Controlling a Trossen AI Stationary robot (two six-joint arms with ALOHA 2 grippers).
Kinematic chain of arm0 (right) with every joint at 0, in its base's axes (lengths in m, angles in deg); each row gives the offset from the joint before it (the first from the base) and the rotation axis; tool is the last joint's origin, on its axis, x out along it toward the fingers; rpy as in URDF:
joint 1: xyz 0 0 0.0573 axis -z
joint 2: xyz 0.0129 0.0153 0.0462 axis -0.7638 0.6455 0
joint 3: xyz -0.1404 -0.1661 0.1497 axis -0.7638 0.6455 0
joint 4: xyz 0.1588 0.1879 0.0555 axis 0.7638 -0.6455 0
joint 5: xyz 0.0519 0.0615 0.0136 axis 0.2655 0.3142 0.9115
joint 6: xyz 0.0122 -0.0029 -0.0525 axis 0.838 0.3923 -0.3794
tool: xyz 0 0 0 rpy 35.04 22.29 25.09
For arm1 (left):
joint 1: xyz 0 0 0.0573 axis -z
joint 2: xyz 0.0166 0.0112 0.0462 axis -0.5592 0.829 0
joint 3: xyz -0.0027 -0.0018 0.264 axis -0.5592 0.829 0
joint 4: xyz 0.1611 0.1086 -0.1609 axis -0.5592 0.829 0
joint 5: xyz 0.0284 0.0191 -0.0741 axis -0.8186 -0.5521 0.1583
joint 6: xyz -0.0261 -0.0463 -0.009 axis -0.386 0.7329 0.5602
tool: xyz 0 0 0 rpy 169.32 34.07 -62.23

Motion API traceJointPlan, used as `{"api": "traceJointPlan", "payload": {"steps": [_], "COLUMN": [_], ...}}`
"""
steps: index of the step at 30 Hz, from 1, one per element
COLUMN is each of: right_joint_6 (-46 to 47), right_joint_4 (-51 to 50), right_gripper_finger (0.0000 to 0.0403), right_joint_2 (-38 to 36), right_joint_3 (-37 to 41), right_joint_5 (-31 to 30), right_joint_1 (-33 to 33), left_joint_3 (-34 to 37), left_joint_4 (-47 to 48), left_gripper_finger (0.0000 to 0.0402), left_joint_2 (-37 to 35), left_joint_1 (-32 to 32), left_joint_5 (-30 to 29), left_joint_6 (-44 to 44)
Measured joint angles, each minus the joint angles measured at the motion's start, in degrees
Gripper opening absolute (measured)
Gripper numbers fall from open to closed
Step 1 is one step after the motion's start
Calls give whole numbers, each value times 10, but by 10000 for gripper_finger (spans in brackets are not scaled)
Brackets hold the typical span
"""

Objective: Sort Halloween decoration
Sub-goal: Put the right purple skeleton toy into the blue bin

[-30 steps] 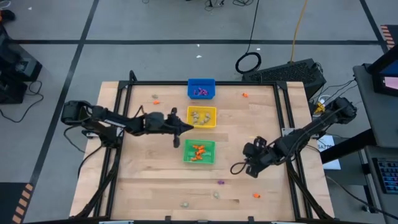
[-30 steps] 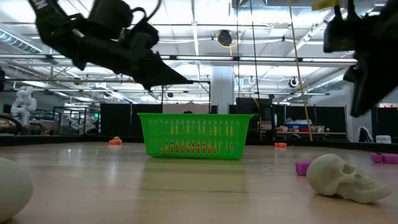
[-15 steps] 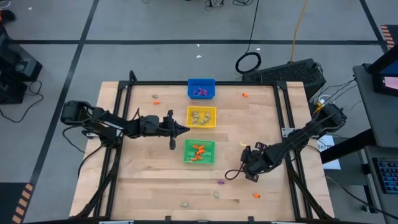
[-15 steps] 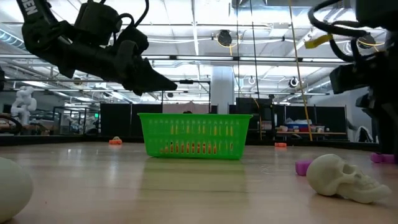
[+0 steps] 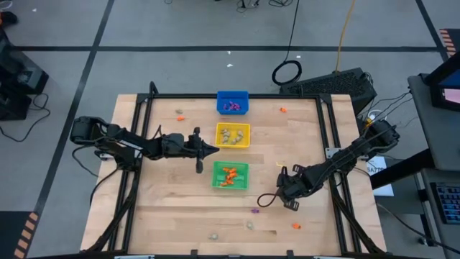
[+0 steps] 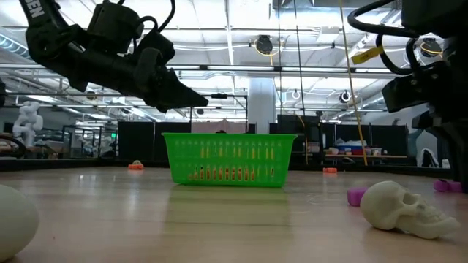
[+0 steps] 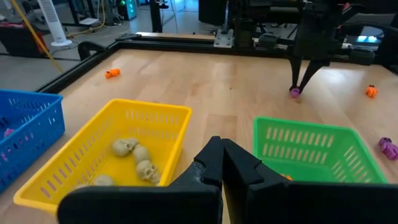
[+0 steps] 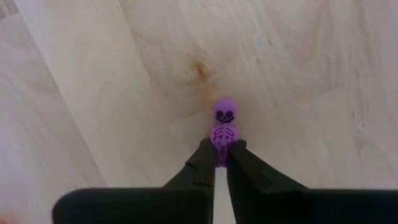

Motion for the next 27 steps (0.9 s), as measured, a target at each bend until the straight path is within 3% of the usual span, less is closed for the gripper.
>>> {"api": "traceJointPlan", "payload": {"steps": [12,20,27], "right_joint_6": [-44,-69,-92], "right_joint_4": [-4,19,-31], "right_gripper_finger": [2,1,1], "right_joint_2": [3,3,2], "right_joint_3": [-56,-74,-124], "right_joint_5": [15,2,-28], "right_joint_1": [-4,-4,17], "left_joint_3": [0,0,0], "left_joint_4": [8,8,6], "left_gripper_finger": [3,3,3], "left_joint_2": [0,0,0], "left_joint_1": [0,0,0], "left_joint_5": [0,0,0], "left_joint_6": [0,0,0]}}
